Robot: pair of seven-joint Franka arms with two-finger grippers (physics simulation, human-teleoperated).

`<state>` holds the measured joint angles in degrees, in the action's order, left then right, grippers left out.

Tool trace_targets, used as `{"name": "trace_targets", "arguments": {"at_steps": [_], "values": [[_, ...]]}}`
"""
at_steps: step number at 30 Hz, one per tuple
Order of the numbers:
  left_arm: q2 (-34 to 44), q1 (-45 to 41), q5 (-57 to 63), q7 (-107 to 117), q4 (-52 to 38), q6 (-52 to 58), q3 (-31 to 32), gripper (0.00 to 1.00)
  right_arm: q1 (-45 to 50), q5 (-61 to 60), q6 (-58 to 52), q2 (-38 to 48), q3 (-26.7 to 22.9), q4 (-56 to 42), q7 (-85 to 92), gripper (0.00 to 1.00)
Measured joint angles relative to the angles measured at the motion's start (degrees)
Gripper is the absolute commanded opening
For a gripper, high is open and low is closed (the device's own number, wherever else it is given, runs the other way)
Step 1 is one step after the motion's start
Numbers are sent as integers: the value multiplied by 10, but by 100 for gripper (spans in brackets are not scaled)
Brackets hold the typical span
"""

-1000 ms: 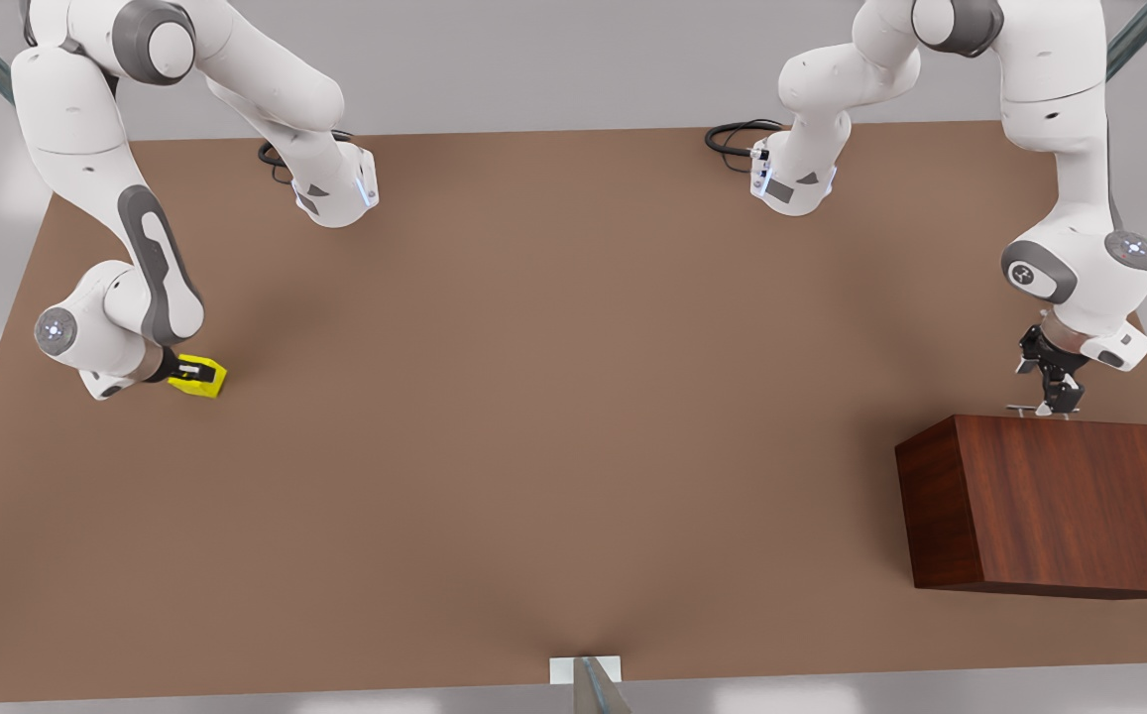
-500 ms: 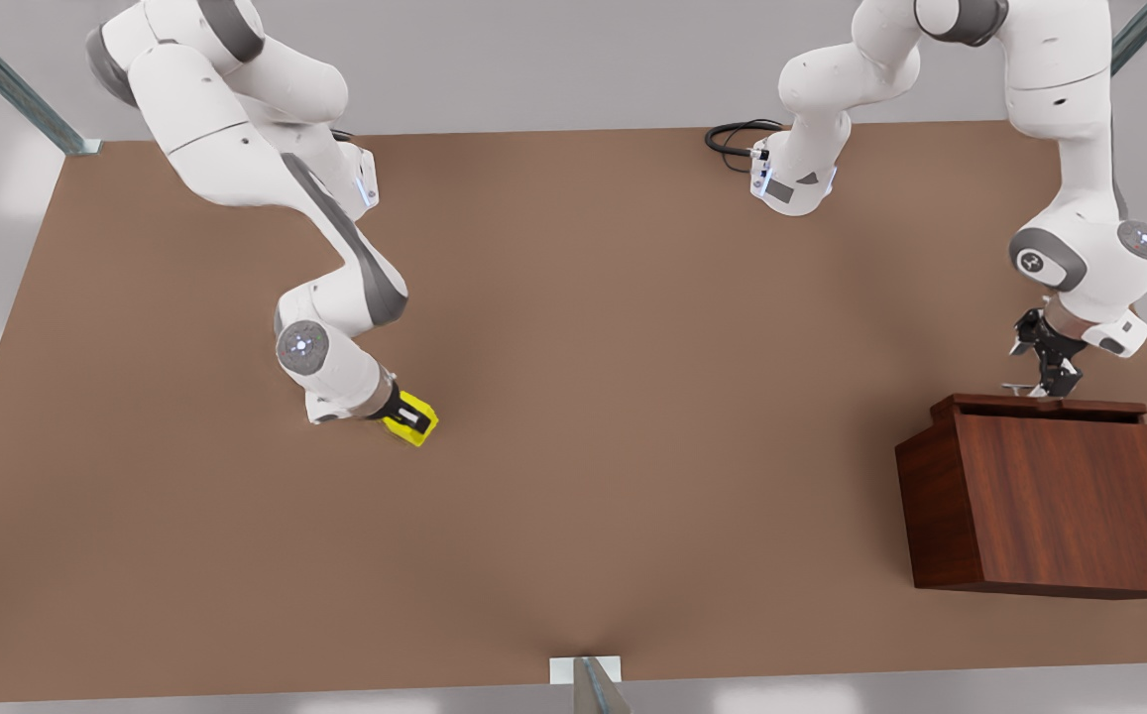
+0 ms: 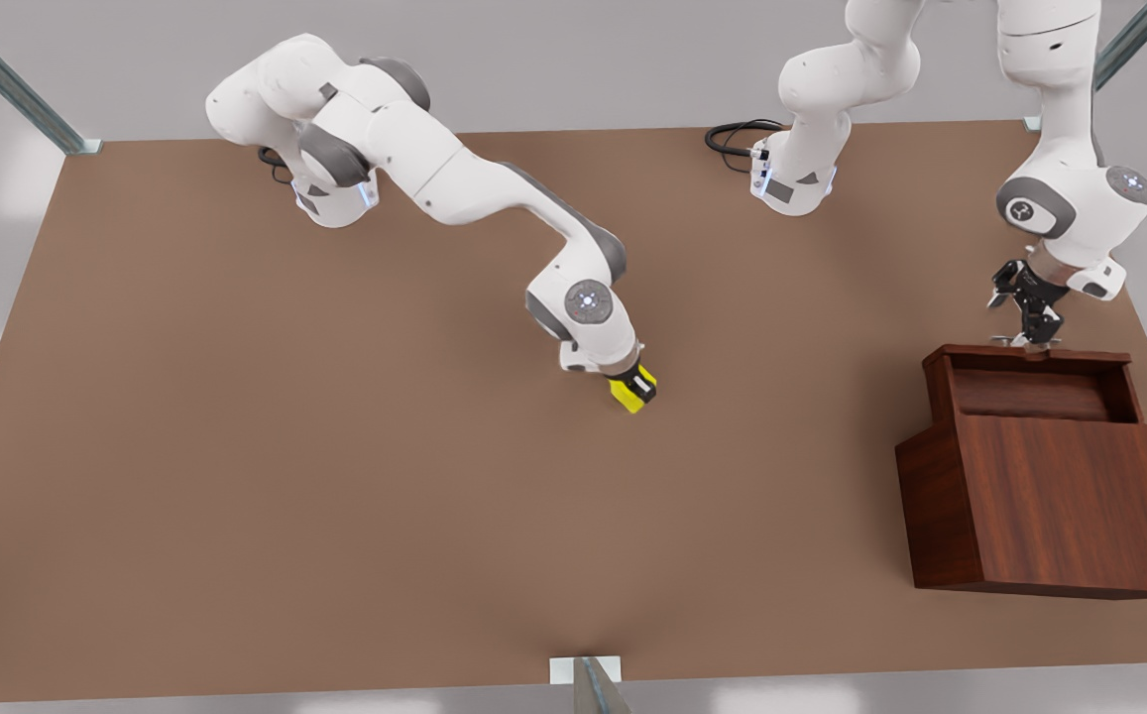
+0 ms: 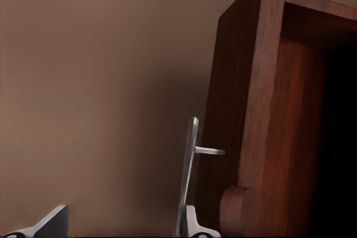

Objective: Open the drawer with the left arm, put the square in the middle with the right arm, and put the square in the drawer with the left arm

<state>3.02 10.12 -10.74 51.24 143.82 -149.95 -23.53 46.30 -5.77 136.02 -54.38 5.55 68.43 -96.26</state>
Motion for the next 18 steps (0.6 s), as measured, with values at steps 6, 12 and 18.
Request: {"name": "trace_targets", "arguments": {"at_steps": [6, 12, 18], "values": [[29, -57, 27, -72, -191, 255, 8, 100, 15, -14, 16, -52, -1, -59, -34, 100], [-156, -213, 23, -255, -489, 408, 32, 100, 10, -17, 15, 16, -19, -1, -24, 100], [-234, -304, 19, -449, -606, 458, 77, 100, -139, -18, 12, 312, -23, 279, 280, 100]]}}
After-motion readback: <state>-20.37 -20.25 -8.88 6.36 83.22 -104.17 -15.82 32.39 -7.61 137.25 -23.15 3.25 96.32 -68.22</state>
